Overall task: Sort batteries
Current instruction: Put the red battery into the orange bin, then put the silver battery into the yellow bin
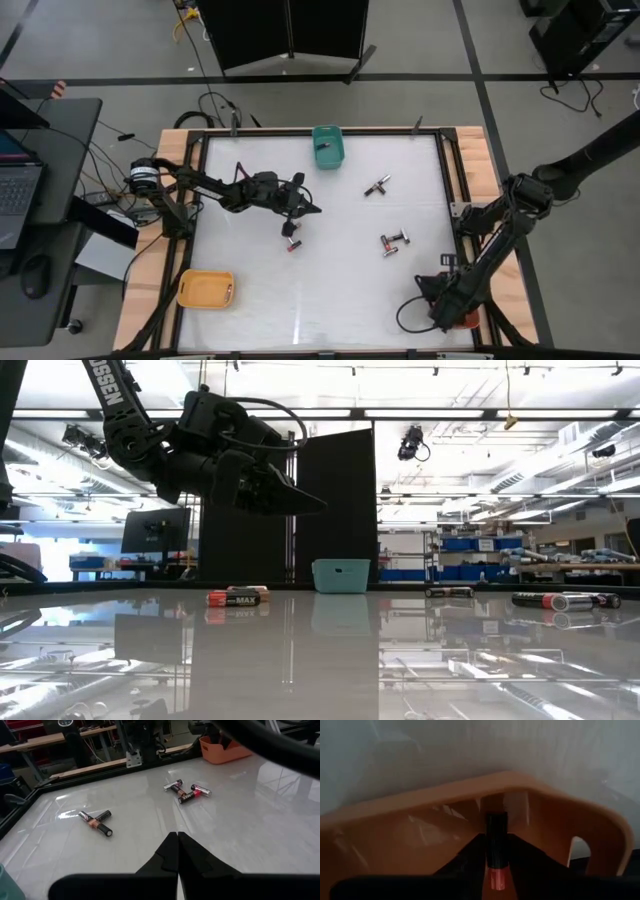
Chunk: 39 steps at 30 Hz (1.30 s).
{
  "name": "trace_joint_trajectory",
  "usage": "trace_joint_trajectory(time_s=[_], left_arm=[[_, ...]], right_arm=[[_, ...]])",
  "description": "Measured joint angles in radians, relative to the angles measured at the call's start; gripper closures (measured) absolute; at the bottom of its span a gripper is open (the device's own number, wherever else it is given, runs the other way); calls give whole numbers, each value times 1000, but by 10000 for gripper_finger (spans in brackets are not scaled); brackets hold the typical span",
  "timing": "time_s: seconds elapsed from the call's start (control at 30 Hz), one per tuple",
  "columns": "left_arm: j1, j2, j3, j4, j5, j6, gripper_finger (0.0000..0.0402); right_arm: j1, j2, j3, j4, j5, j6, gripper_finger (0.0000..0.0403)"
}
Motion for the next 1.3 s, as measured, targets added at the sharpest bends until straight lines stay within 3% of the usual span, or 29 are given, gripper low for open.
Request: trace_joint_trajectory(time_s=[0.3,0.6,0.73,0.83,1.1,1.3], left_arm=[[0,0,0,-3,-3,0,396],[0,0,0,-2,-3,-1,396],[0,0,0,-1,-3,-4,396],[0,0,0,0,-3,-4,396],[0,0,0,22,-4,-33,396],[0,0,0,24,-4,-33,396]], right_arm=[[-49,0,26,-22,-15,-3,293],[-96,0,246,-247,-5,22,298],[-132,0,348,-307,97,65,325],[-169,-11,376,-266,247,126,351],[-239,-13,344,-220,516,496,377],[-242,-13,230,-177,555,662,369]])
